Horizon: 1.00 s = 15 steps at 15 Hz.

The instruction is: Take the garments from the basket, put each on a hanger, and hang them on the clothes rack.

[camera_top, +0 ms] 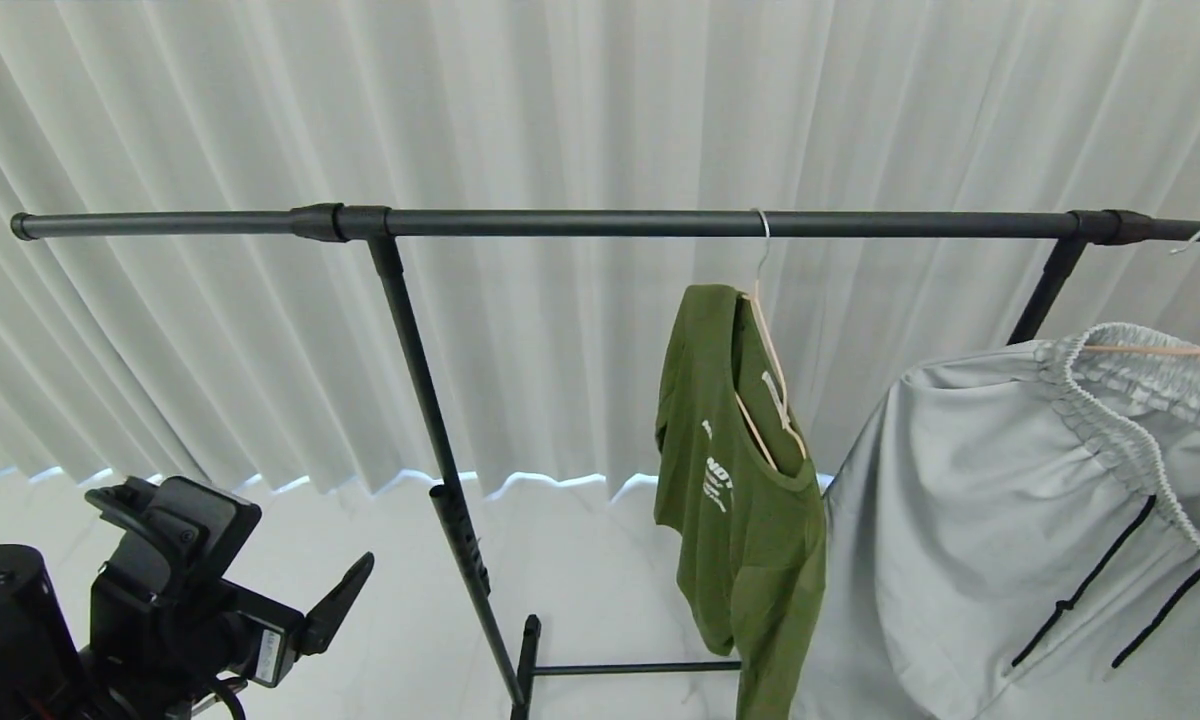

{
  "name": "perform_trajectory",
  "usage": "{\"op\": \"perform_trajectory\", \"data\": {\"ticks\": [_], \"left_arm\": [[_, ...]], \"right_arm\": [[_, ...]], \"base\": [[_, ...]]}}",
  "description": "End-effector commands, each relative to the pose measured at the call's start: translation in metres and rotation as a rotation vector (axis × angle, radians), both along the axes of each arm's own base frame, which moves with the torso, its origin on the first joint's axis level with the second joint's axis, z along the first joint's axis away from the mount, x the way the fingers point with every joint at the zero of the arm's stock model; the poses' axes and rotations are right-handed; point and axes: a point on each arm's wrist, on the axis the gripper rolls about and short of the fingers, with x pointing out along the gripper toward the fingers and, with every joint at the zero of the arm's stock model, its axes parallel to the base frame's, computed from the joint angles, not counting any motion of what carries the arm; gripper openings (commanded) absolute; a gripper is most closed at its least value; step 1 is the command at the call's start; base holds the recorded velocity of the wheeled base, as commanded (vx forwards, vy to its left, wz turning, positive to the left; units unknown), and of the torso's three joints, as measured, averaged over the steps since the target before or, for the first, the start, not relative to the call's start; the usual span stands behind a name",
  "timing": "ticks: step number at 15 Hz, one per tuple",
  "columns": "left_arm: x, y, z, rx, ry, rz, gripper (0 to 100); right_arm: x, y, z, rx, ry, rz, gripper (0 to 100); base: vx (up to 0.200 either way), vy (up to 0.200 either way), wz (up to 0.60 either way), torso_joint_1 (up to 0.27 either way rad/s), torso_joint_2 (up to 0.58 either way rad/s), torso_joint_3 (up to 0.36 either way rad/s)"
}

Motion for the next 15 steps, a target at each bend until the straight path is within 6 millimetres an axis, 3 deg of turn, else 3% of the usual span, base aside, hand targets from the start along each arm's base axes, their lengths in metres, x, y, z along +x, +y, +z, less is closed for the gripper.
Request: {"op": "perform_trajectory", "data": {"ticks": [1,5,12,15], "left_arm": [[0.001,0.0,0.001,0.0,-0.002,0.001,100],[0.0,0.0,0.0,0.0,-0.001,0.001,100],[0.001,0.0,0.002,0.004,-0.009,-0.001,100],[0.001,0.0,0.001,0.004,-0.007,-0.001,100]], "right_arm": [[0.009,0.001,-0.003,-0.002,0.021,0.008,0],[0.024,0.002,-0.006,-0.003,0.035,0.009,0],[0.074,0.008,-0.013,-0.012,0.013,0.023,0],[0.093,0.009,-0.024,-0.012,0.046,0.021,0]], "base": [[0.2,0.0,0.0,0.002,0.0,-0.002],[0.2,0.0,0.0,0.002,0.0,0.004],[0.0,0.0,0.0,0.0,0.0,0.0],[0.0,0.0,0.0,0.0,0.0,0.0]]}}
